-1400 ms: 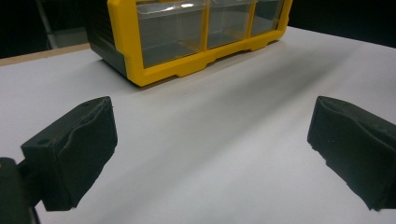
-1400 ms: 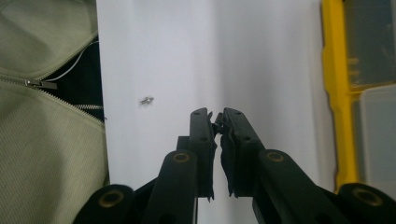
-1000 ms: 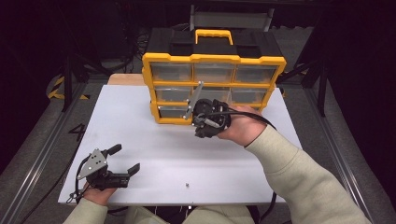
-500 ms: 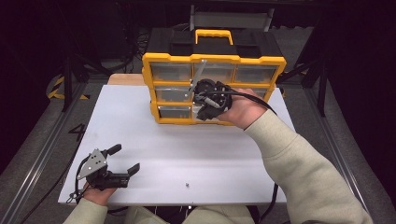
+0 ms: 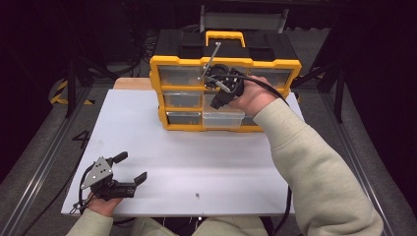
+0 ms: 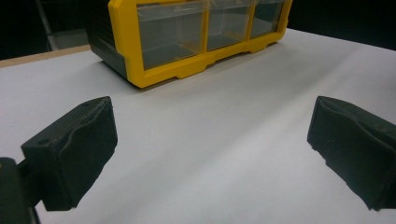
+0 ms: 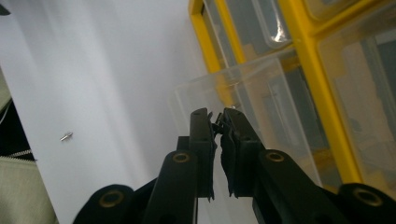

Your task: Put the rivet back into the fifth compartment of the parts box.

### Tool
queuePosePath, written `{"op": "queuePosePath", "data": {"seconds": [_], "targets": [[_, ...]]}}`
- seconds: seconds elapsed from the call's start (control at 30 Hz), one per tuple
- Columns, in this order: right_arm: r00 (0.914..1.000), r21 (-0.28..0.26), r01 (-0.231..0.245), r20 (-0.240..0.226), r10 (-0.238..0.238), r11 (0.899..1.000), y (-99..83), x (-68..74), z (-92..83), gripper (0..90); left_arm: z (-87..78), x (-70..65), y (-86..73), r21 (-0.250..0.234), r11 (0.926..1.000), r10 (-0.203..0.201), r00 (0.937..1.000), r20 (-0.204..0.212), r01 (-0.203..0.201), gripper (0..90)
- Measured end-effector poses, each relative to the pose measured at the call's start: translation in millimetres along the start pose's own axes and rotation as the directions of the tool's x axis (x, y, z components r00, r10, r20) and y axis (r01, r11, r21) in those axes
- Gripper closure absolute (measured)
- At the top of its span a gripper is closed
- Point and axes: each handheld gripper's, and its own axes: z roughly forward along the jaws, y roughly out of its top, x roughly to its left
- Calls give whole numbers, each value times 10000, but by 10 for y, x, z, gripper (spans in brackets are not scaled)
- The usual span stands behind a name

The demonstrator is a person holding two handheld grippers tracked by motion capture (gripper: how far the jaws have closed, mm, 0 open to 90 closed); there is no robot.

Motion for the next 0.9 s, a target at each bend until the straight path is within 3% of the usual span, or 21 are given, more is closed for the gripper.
{"op": "queuePosePath", "data": {"seconds": [0.17,0.4,0.6,0.9], "targets": [[9994,158,-346,101,344,9993,9,-138,64,827,-1,4,0,-11,10000,-39,10000,10,39,26],[9974,174,-710,-125,712,9973,-29,-304,203,827,0,9,0,30,10000,-43,10000,50,42,26],[9968,419,-755,-221,765,9963,-47,-321,309,827,0,12,0,14,10000,-56,10000,60,56,26],[9981,649,-466,-381,491,9968,-74,-307,476,827,15,19,1,13,10000,-73,9999,75,73,26]]}}
